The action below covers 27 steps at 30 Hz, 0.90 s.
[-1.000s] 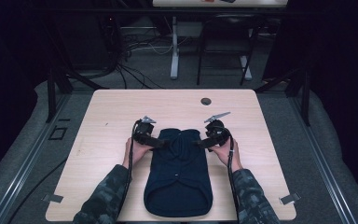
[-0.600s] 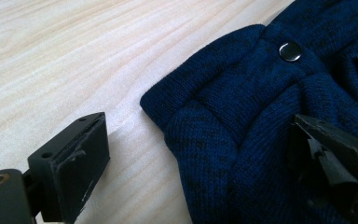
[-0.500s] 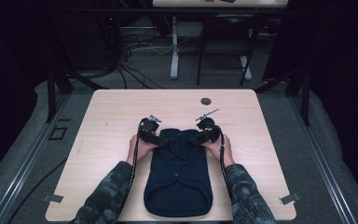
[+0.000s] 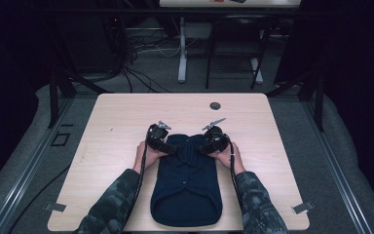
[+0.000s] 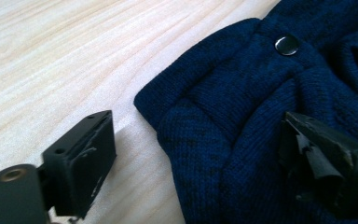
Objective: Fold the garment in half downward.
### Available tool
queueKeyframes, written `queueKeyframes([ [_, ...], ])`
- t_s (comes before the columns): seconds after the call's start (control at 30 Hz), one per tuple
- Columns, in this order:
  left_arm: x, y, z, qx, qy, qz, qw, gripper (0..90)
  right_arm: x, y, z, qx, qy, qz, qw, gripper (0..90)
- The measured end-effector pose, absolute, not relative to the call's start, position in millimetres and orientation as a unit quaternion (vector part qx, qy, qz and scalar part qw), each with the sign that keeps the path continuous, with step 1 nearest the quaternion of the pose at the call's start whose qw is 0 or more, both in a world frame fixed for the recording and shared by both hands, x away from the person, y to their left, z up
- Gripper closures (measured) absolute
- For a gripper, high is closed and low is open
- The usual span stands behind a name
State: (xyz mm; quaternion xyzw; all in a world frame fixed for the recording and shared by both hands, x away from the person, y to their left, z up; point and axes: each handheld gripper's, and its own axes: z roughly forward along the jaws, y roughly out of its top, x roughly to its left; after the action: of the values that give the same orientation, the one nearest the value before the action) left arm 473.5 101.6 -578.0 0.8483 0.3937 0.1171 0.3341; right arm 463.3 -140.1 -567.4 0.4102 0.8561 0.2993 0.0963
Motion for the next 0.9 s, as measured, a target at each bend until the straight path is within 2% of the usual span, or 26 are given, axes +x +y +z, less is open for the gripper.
queueKeyframes([
  [0.07, 472.4, 101.1, -577.7, 0.848, 0.392, 0.12, 0.335, 15.6, 461.9, -137.9, -569.5, 0.421, 0.845, 0.315, 0.098, 41.4],
  [0.2, 470.8, 100.1, -576.5, 0.849, 0.385, 0.113, 0.344, 26.4, 461.8, -139.6, -566.1, 0.408, 0.856, 0.305, 0.084, 51.1],
  [0.33, 470.4, 99.8, -576.1, 0.85, 0.382, 0.114, 0.346, 29.4, 462.9, -143.1, -566.8, 0.409, 0.853, 0.315, 0.075, 56.3],
  [0.43, 469.5, 98.4, -575.7, 0.85, 0.379, 0.113, 0.348, 36.2, 463.0, -146.7, -567.3, 0.418, 0.847, 0.323, 0.064, 62.1],
  [0.53, 469.3, 98.1, -575.3, 0.852, 0.375, 0.114, 0.348, 39.5, 462.6, -145.9, -567.0, 0.416, 0.849, 0.32, 0.067, 63.2],
  [0.6, 468.5, 97.1, -575.1, 0.852, 0.372, 0.115, 0.35, 45.9, 461.0, -143.6, -567.1, 0.409, 0.852, 0.316, 0.08, 64.6],
  [0.7, 467.8, 96.7, -574.3, 0.854, 0.369, 0.11, 0.349, 50.0, 458.0, -141.9, -568.7, 0.415, 0.846, 0.323, 0.09, 64.9],
  [0.73, 467.2, 96.0, -574.4, 0.855, 0.366, 0.11, 0.352, 54.3, 457.3, -142.9, -568.4, 0.409, 0.85, 0.319, 0.093, 65.1],
  [0.9, 465.7, 95.4, -574.1, 0.856, 0.363, 0.107, 0.353, 61.3, 454.9, -142.5, -569.0, 0.409, 0.847, 0.322, 0.101, 65.3],
])
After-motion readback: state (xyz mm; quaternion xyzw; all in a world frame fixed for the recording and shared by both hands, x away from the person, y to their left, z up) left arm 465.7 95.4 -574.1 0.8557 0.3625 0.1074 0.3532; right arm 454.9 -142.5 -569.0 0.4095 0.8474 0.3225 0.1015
